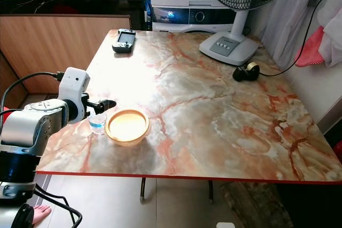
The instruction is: Restocking fridge
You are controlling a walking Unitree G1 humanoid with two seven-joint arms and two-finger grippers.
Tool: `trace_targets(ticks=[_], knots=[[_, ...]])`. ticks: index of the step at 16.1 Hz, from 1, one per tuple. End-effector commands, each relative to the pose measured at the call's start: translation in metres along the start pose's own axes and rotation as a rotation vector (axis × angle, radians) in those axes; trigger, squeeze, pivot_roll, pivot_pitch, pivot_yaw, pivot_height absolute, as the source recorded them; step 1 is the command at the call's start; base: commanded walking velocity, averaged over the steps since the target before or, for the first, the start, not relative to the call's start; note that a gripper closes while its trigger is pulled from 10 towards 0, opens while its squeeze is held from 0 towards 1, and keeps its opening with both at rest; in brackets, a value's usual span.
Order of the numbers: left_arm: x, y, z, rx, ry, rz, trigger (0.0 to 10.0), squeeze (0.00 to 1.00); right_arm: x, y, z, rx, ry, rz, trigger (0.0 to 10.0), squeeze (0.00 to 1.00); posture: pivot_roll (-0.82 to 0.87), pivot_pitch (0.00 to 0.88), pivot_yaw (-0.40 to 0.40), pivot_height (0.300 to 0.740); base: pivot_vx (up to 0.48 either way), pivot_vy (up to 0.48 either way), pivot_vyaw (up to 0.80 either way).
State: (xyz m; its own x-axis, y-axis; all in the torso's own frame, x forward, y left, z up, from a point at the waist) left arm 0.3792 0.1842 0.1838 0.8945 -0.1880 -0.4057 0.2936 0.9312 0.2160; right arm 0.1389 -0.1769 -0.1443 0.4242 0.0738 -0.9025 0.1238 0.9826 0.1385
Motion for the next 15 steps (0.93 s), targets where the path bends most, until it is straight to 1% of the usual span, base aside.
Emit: trace_targets(ticks=[1,7,11,13,14,15], knots=[[0.000,0.004,0.001,0.005,-0.004,0.020,10.0,0.00,0.000,-0.001,0.001,0.006,0.000,-0.001,10.0,0.00,0.11,0.000,-0.061,0.740,0.000,0.000,0.00],[0.006,0.009,0.005,-0.035,-0.027,0.047,9.9,0.00,0.000,-0.002,0.001,0.001,0.001,-0.001,10.0,0.00,0.11,0.000,-0.064,0.740,0.000,0.000,0.00],[0.005,0.015,0.010,-0.053,-0.056,0.076,10.0,0.00,0.000,-0.002,0.001,-0.001,0.003,0.000,10.0,0.00,0.12,0.000,-0.067,0.740,0.000,0.000,0.00],[0.006,0.015,0.010,-0.056,-0.054,0.075,5.3,0.00,0.000,-0.002,0.001,-0.003,0.003,0.000,10.0,0.00,0.12,0.000,-0.065,0.740,0.000,0.000,0.00],[0.006,0.013,0.009,-0.052,-0.047,0.064,1.8,0.00,0.000,-0.002,0.001,-0.003,0.003,0.000,10.0,0.00,0.12,0.000,-0.065,0.740,0.000,0.000,0.00],[0.007,0.010,0.007,-0.051,-0.037,0.048,1.8,0.00,0.000,-0.003,0.001,-0.003,0.003,0.000,10.0,0.00,0.11,0.000,-0.062,0.740,0.000,0.000,0.00]])
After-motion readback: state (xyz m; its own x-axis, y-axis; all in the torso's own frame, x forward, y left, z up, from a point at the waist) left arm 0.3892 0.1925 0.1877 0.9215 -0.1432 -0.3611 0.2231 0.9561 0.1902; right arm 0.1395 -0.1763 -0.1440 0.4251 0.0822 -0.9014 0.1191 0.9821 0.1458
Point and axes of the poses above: a point about 5 cm out from each wrist's last joint towards the gripper, its own x axis pointing out of the wrist towards the gripper, its own z axis along the axis of the wrist's last joint, y = z × x, the point moved 4 cm from there along x, pointing out of the wrist towards the gripper, and after that the axes turned 6 degrees about x, right-handed, at the moved point
